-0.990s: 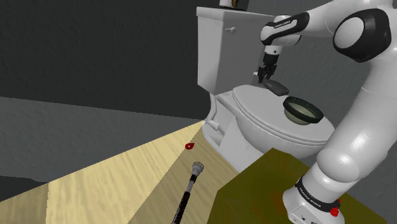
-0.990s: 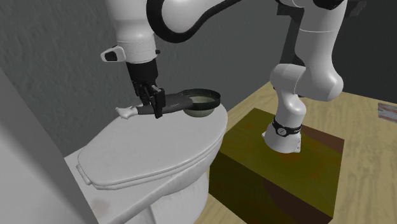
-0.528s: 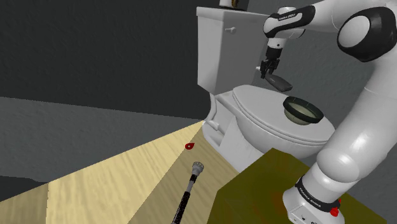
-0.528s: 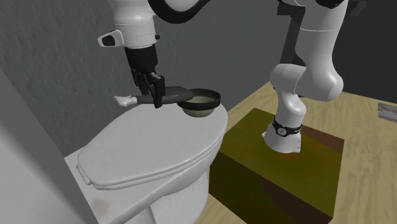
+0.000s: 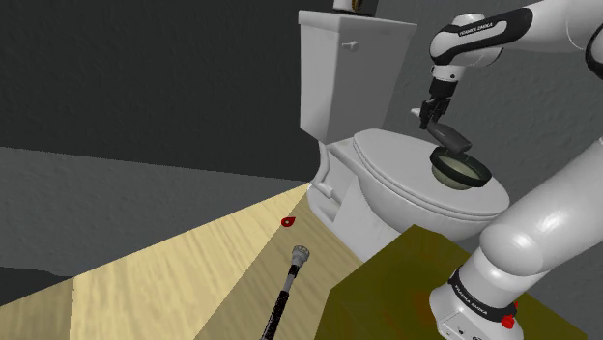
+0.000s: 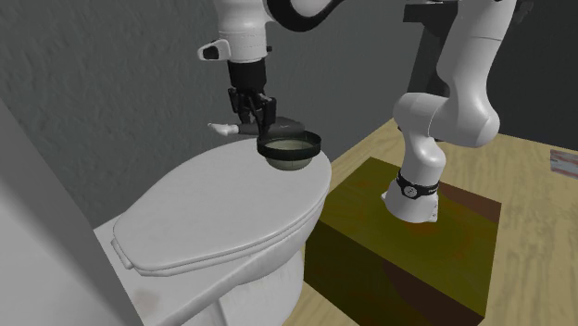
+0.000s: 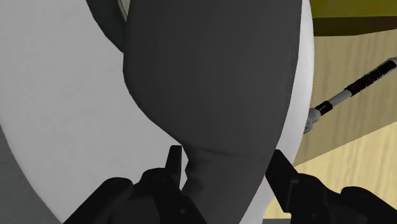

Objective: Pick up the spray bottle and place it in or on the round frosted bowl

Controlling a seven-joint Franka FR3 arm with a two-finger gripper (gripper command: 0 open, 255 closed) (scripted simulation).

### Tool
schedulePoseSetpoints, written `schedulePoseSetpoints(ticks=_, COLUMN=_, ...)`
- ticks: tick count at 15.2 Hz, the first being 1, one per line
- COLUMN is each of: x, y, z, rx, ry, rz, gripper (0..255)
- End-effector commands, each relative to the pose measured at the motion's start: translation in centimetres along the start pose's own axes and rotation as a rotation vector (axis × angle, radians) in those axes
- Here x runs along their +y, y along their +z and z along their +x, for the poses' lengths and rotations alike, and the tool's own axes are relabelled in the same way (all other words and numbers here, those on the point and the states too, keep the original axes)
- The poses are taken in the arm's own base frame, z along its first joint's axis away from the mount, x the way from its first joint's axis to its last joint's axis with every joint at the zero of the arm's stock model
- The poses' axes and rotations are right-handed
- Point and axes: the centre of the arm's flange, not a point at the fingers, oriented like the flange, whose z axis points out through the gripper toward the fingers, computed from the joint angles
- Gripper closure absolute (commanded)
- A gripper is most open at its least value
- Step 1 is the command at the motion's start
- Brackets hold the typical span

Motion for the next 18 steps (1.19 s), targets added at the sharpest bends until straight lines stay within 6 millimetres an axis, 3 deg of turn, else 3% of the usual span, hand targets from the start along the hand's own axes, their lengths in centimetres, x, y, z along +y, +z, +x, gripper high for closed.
schedulePoseSetpoints(ticks=1, x=0.4, y=-0.1, z=-2.7, rx=0.0, ry=-0.001, rz=0.0, gripper=255)
schedulePoseSetpoints(ticks=8, x=1.5, y=0.4, z=-11.6, rx=0.0, ry=-0.001, rz=0.0, gripper=255)
schedulePoseSetpoints(ticks=18, x=1.5, y=5.7, z=-11.4, rx=0.0, ry=-0.001, rz=0.0, gripper=255)
